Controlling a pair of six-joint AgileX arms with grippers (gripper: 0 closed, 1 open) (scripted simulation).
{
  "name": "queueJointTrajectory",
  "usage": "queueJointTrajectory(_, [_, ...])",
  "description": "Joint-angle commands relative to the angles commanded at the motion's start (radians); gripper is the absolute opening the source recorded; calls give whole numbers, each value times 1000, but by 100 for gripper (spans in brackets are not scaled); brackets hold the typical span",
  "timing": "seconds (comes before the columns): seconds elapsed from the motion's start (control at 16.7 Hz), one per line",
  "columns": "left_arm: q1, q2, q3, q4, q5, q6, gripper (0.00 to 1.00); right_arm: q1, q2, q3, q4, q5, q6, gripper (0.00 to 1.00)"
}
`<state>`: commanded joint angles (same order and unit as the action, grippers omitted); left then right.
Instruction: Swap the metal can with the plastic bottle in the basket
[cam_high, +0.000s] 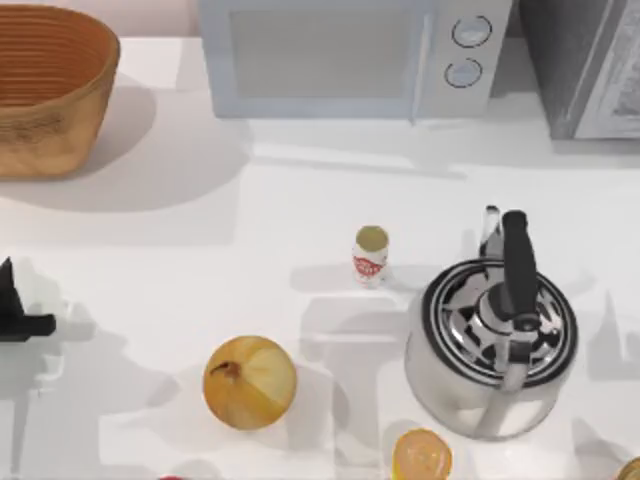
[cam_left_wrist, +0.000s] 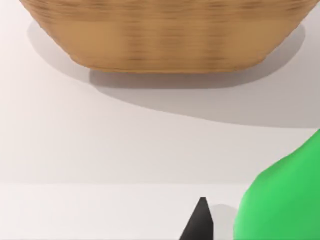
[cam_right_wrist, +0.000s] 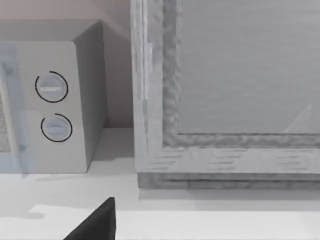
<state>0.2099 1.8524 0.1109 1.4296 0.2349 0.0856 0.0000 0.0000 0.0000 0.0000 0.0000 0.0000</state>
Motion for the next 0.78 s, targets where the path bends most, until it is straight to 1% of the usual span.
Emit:
queueJointTrajectory(0.12, [0, 0, 0, 0, 0, 0, 2, 0, 0, 0, 0, 0, 0, 100])
queueJointTrajectory(0.18, [0, 0, 0, 0, 0, 0, 0, 0, 0, 0, 0, 0, 0, 100])
queueJointTrajectory(0.78, [9, -6, 11, -12, -5, 4, 0, 0, 0, 0, 0, 0, 0, 100])
